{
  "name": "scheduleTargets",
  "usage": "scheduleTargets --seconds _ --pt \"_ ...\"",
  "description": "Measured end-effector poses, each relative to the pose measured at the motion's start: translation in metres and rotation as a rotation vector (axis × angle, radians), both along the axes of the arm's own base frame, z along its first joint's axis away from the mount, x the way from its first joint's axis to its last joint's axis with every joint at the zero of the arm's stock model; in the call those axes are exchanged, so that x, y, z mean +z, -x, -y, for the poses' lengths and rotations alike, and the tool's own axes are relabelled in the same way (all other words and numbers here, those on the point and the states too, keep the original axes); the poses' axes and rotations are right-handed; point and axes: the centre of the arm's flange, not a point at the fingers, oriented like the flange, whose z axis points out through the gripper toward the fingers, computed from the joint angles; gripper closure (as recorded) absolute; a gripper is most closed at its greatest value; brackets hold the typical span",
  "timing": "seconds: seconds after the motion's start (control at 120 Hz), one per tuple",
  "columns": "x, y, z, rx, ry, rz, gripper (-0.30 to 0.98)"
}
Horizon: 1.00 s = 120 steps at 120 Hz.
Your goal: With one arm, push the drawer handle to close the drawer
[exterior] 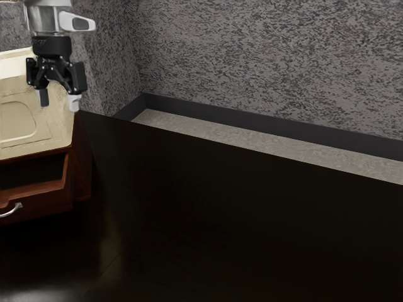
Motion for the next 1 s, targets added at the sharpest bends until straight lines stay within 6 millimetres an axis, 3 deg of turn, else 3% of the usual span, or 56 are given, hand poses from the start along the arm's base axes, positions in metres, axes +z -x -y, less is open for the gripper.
scheduleTargets --seconds 0.225,0.275,0.3,0.325,0.358,0.383,0.417,0.5,0.583,0.658,0.708,0.892,1.0 --pt "0.009 -0.02 0.011 -0.053 -0.01 0.148 0.0" --pt "0.036 -0.011 0.014 -0.063 -0.016 0.217 0.0" --pt "0.073 0.009 0.016 -0.066 -0.026 0.298 0.0" --pt "0.111 0.041 0.017 -0.062 -0.037 0.383 0.0" --pt "0.147 0.088 0.004 -0.013 -0.051 0.46 0.0" --pt "0.164 0.123 -0.009 0.044 -0.059 0.496 0.0" --pt "0.168 0.159 -0.019 0.108 -0.066 0.504 0.0" --pt "0.126 0.218 -0.028 0.237 -0.079 0.458 0.0" --pt "0.098 0.242 -0.008 0.32 -0.106 0.445 0.0" --pt "0.082 0.268 -0.007 0.446 -0.134 0.419 0.0" --pt "0.05 0.272 -0.014 0.523 -0.136 0.345 0.0" --pt "-0.1 0.282 -0.043 0.732 -0.144 0.124 0.01" --pt "-0.161 0.283 -0.063 0.812 -0.177 0.105 0.12"
